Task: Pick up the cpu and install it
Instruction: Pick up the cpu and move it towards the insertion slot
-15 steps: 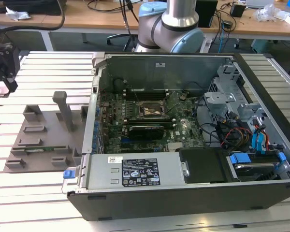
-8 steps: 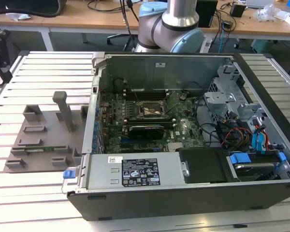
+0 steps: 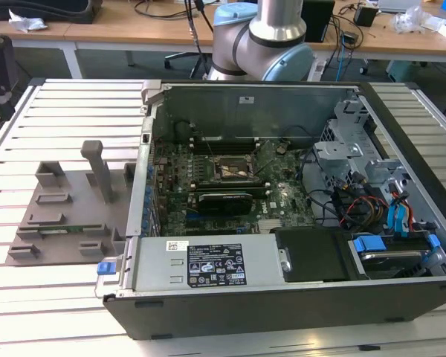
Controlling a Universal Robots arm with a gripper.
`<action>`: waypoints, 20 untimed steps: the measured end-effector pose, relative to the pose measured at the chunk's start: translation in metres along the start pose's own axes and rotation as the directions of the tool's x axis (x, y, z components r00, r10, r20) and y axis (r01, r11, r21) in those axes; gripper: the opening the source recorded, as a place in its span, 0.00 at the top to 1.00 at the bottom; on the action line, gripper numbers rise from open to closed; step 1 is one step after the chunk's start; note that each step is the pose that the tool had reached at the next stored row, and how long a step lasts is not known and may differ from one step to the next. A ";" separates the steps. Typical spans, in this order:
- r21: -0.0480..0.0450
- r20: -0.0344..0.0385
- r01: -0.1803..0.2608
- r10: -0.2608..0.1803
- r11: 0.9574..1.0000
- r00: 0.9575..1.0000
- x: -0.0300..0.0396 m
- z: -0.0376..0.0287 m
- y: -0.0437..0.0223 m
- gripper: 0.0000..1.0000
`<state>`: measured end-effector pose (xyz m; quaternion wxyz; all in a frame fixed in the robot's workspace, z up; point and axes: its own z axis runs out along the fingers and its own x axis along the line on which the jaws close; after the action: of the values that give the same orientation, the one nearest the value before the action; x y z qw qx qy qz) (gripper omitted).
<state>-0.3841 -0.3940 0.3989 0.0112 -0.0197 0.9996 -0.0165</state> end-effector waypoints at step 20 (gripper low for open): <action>0.000 0.000 0.000 0.000 1.000 1.000 -0.0419 0.0010 -0.0016 0.45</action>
<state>-0.3421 -0.3940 0.3988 0.0112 -0.0196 0.9996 -0.0165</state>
